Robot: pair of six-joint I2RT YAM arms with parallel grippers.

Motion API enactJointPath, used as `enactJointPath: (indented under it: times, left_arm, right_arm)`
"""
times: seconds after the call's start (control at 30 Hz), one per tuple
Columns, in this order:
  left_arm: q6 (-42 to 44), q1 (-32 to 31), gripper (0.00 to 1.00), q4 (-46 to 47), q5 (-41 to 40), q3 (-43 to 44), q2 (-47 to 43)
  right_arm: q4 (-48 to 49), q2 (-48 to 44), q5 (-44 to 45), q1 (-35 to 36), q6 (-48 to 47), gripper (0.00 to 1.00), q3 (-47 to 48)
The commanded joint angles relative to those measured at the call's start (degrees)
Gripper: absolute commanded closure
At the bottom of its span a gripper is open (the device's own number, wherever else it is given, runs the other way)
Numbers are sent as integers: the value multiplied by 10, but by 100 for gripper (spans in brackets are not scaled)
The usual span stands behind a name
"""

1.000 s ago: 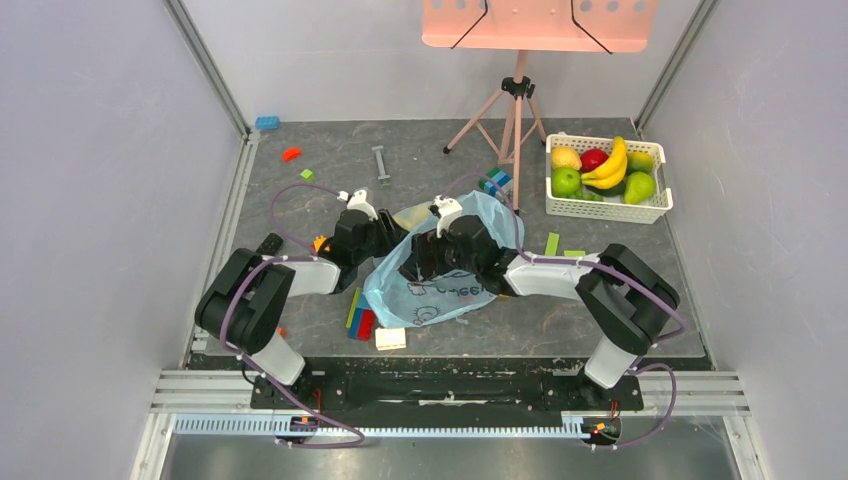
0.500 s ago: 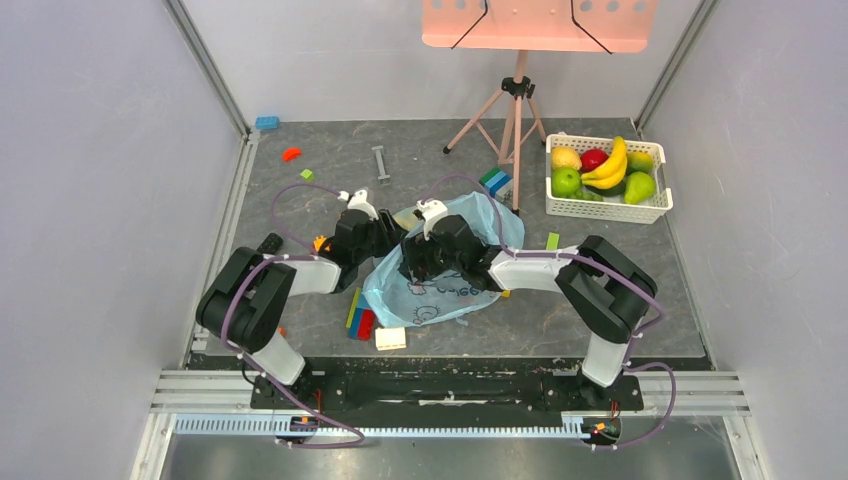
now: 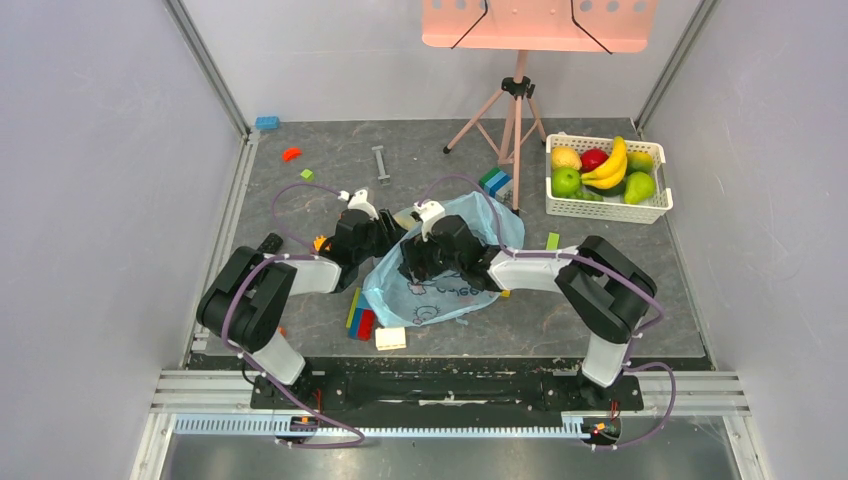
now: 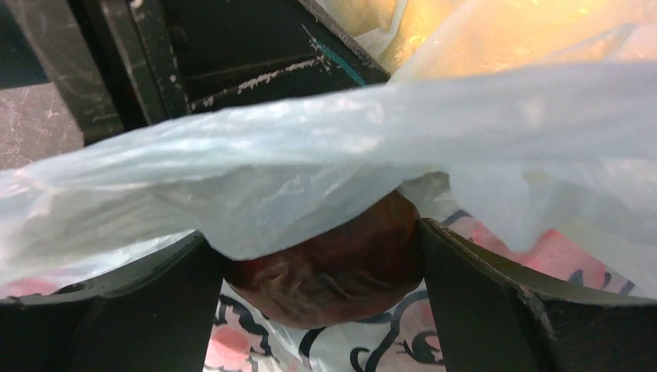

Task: Take the fake fruits out of the plastic bag
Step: Take out the fake fruit from the plastic bag.

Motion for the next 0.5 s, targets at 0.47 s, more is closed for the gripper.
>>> enactJointPath:
  times: [0.47]
  left_arm:
    - [-17, 0, 43, 6, 3, 19, 4]
  right_arm:
    - [-72, -255, 8, 3, -8, 18, -74]
